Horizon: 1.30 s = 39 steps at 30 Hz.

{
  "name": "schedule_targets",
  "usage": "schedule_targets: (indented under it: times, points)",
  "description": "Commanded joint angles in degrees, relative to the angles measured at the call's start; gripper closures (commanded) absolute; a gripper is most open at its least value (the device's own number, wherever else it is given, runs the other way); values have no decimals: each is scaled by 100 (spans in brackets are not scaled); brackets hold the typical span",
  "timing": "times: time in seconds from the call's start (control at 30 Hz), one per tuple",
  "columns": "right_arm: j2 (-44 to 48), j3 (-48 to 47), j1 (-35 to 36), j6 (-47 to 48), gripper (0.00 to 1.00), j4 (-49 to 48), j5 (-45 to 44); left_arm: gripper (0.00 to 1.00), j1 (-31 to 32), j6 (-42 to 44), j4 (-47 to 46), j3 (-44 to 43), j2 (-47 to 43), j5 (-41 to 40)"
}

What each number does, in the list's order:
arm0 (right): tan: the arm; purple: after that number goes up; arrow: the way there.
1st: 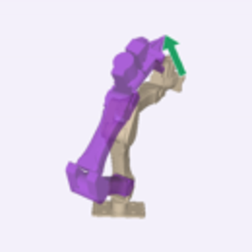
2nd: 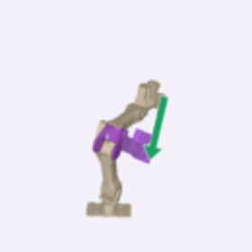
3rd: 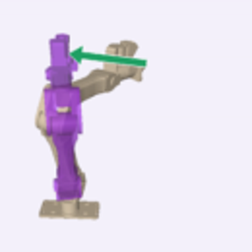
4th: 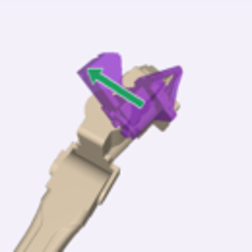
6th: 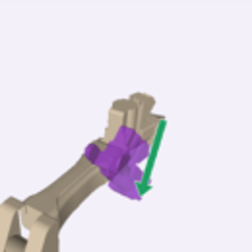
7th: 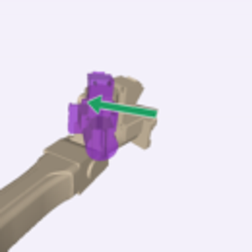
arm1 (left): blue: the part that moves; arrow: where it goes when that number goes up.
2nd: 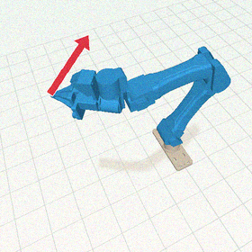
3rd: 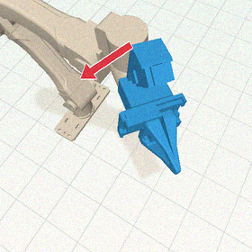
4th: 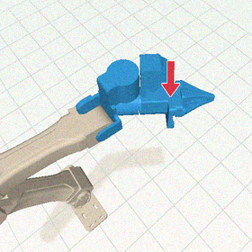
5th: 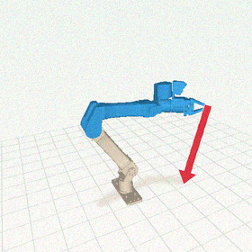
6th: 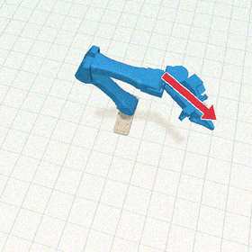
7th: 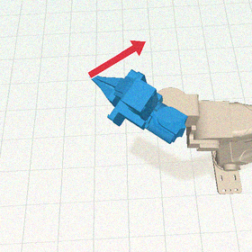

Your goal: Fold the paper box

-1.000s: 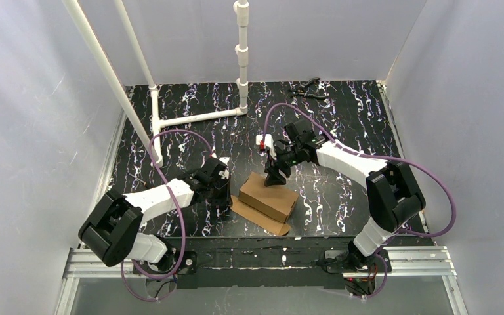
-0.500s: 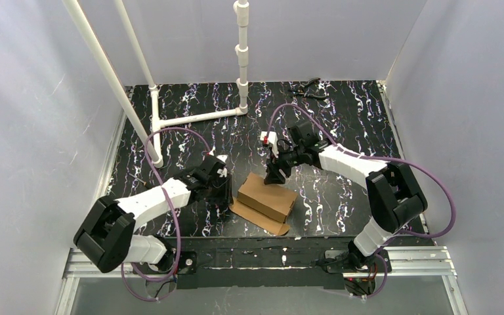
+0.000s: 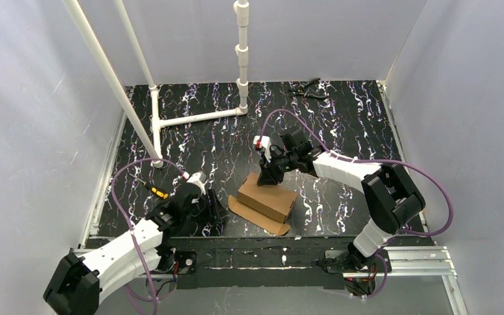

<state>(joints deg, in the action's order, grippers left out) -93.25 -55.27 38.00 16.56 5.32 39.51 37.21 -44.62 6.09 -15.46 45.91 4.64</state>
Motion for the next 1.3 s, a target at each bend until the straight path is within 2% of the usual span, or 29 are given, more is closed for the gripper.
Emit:
schedule_targets:
  times: [0.0,0.23,0.4,0.67,1.0,1.27]
  points:
    - [-127,63,1,-205,75,-282,-108,53,-49,-326,-1297,595,-239,78]
    - [-268,78,34,-185,83,-247,-180,54,-48,-7,-1636,660,-15,61]
    - [-344,78,130,-113,86,-179,-220,59,-52,-16,-1761,538,395,-51]
    - [-457,58,164,-74,87,-119,-303,63,-41,0,-2139,430,1122,77]
    - [-483,44,164,-81,87,-110,-281,85,-39,180,-2248,295,1325,99]
    - [-518,36,190,-82,87,-84,-269,85,-32,352,-2270,168,1231,57]
